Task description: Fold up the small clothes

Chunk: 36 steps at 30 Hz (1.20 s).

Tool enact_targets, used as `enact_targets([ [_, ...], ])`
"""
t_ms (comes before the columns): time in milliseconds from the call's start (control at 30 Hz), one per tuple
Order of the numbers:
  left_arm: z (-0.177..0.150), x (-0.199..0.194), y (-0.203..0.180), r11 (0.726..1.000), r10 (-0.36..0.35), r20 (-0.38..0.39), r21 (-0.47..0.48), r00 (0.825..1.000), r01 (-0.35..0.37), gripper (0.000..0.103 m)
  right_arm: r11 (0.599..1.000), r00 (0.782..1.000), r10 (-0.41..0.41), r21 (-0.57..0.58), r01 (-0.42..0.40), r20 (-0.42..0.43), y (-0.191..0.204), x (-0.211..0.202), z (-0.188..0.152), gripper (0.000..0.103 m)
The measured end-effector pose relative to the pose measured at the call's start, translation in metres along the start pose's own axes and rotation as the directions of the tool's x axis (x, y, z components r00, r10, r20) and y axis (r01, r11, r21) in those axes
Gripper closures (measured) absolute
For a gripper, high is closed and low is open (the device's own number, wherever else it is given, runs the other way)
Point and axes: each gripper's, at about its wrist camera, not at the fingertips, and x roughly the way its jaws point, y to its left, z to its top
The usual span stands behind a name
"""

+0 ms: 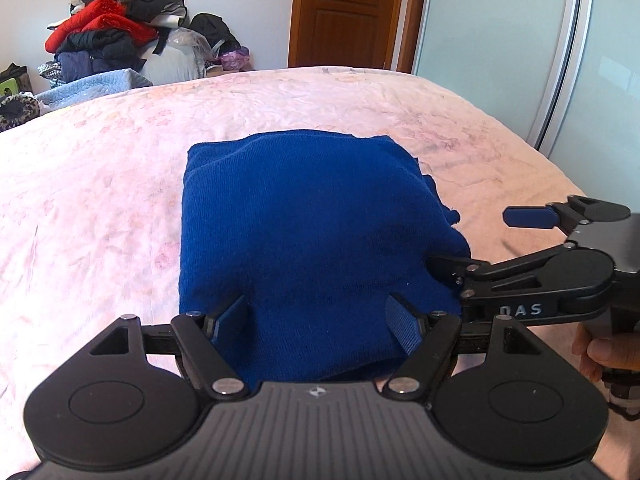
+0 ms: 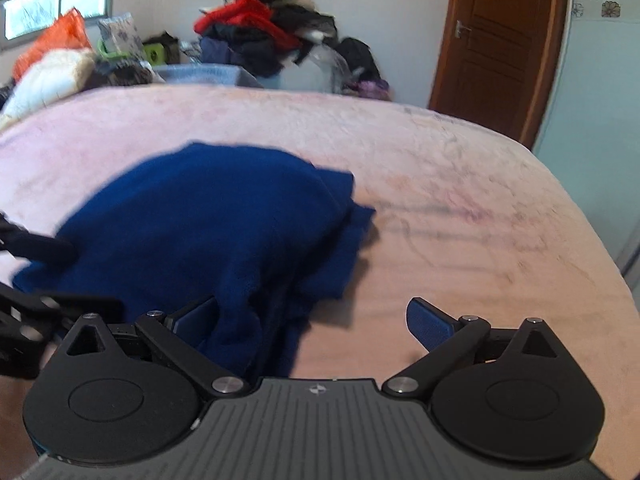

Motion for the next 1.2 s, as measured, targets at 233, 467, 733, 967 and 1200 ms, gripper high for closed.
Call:
enact_targets([
  [233,-0.009,-0.012,-0.003,0.998,0.053,0.006,-0.018,0.999,-0.053,0.026,0.986,0.997,0.031,0.159,-0.042,0.066,-0.012,-0.027,-0.014,0.001],
  [467,-0.035,-0.024,-0.005,0.976,0.217,0.004,-0.03,0.976,-0.217,0.018,0.975,0.991,0.128,0.18,-0.131,0.026,0.005,-0.054,-0.032,0.0],
  [733,-0.033,-0.033,0.049,0.947,0.211,0.013,-0.25,0.977,-0.201,0.016,0.93,0.963,0.262,0.25,-0.268,0.059,-0.003,-0.051,-0.033,0.0],
  [967,-0.005,0.019,0.122,0.876,-0.116,0.0,-0.472,0.993,0.102,0.01,0.767,0.885,0.459,0.469,-0.438,0.075,-0.042,0.023,-0.016,0.002],
  [1200,0.016,0.053,0.115,0.869,-0.277,0.087,-0.401,0.957,0.288,0.0,0.638,0.767,0.617,0.459,-0.619,0.177,-0.046,0.078,0.007,0.002],
])
